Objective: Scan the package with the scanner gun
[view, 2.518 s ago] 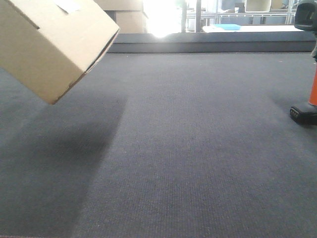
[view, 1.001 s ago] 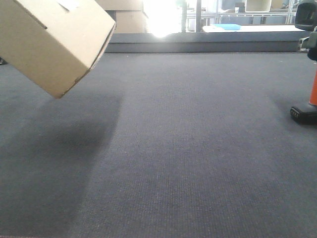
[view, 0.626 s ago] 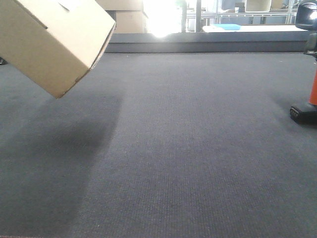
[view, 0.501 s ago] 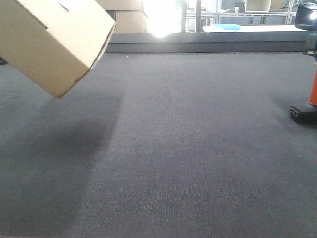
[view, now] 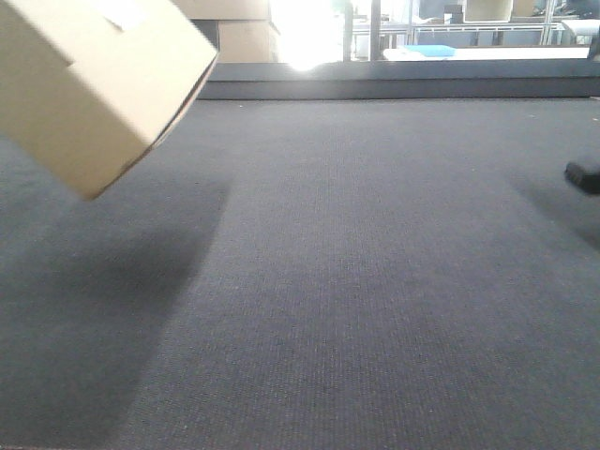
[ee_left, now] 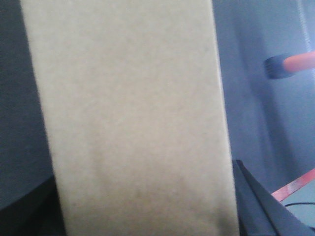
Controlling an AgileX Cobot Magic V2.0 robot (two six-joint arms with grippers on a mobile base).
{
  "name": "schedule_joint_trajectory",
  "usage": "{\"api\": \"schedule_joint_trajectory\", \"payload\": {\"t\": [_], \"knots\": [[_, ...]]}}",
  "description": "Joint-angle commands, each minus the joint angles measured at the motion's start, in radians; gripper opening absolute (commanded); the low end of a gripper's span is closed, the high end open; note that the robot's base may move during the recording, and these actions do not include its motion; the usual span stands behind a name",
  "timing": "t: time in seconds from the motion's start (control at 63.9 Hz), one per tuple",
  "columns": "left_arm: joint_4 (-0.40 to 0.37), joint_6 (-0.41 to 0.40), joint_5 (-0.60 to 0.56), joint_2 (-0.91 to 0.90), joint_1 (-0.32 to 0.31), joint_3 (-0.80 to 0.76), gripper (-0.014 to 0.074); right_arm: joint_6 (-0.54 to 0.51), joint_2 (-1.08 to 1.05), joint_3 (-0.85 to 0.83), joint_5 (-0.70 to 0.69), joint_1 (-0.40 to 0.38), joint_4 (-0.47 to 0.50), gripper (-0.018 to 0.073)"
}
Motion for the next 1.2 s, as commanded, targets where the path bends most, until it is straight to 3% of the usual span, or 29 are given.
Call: {"api": "schedule_joint_trajectory", "payload": {"t": [0.0,0.156,0.313,0.391,0.563,1.048,1.189], "knots": [[0.020,0.004,0.015,-0.012,0.003,-0.036,-0.0111,-0.129,-0.078,-0.064,0.100,0.002,0.001,-0.0155],[0.085,-0.024,0.015,-0.012,-0.017,-0.116,-0.0111,-0.293,-0.148,-0.186,0.345,0.002,0.001,-0.0155],[0.223,-0.141,0.015,-0.012,-0.091,-0.174,-0.0111,-0.357,-0.159,-0.280,0.465,0.002,-0.006,-0.0155],[0.254,-0.175,0.015,-0.012,-0.125,-0.177,-0.0111,-0.357,-0.159,-0.310,0.479,0.002,-0.024,-0.0155],[0.249,-0.192,0.015,-0.010,-0.163,-0.177,-0.0111,-0.357,-0.159,-0.343,0.490,0.002,-0.034,-0.0155],[0.220,-0.192,0.015,0.009,-0.162,-0.177,-0.0111,-0.357,-0.159,-0.343,0.472,0.002,-0.066,-0.0155],[0.214,-0.192,0.015,0.013,-0.162,-0.175,-0.0111,-0.357,-0.159,-0.343,0.468,0.041,-0.066,-0.0155]]}}
